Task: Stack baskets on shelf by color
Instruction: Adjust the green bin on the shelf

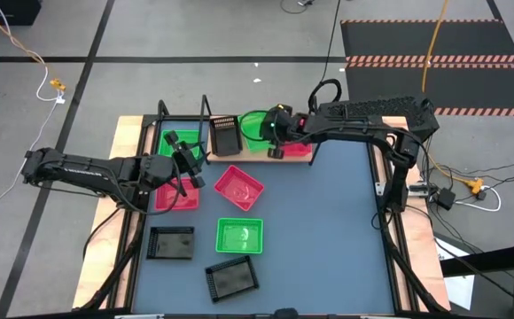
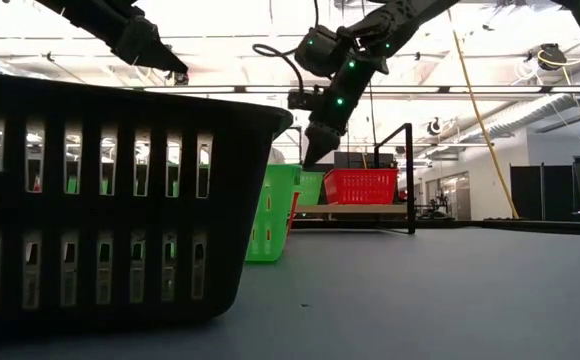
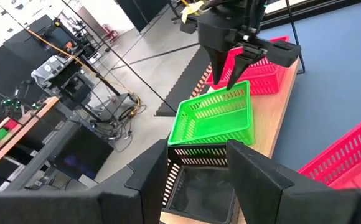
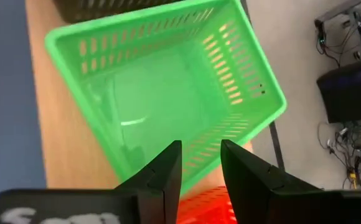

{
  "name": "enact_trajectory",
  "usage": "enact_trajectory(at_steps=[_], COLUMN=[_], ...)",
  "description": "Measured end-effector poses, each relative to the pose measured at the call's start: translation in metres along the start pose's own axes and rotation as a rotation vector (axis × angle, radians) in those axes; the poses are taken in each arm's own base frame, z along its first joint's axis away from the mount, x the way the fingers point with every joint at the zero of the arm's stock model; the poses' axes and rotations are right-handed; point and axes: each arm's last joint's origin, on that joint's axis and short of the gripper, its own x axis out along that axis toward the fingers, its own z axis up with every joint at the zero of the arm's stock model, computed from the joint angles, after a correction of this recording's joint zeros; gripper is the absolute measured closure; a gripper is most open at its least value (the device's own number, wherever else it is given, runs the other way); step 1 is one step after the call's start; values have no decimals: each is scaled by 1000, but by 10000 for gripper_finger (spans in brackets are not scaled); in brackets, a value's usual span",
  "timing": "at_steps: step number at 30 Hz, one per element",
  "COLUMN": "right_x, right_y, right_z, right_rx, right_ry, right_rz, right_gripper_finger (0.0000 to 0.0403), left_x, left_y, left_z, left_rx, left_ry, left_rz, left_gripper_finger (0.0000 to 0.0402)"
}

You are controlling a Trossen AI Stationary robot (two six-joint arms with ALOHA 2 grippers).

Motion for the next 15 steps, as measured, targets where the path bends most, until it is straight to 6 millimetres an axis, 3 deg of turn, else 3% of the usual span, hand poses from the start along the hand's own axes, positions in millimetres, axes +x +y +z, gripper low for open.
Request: enact_trajectory(at_steps=[15], right_x=[6], right_y=[12], right_z=[3], right_rx=[-11], right_ry=[-10], right_rz=[20], right_gripper_finger=[298], left_x=[-1], left_y=[0], left_z=[3], left_rx=[0], left_ry=[-28], left_rz=[2], left_gripper_finger=[234])
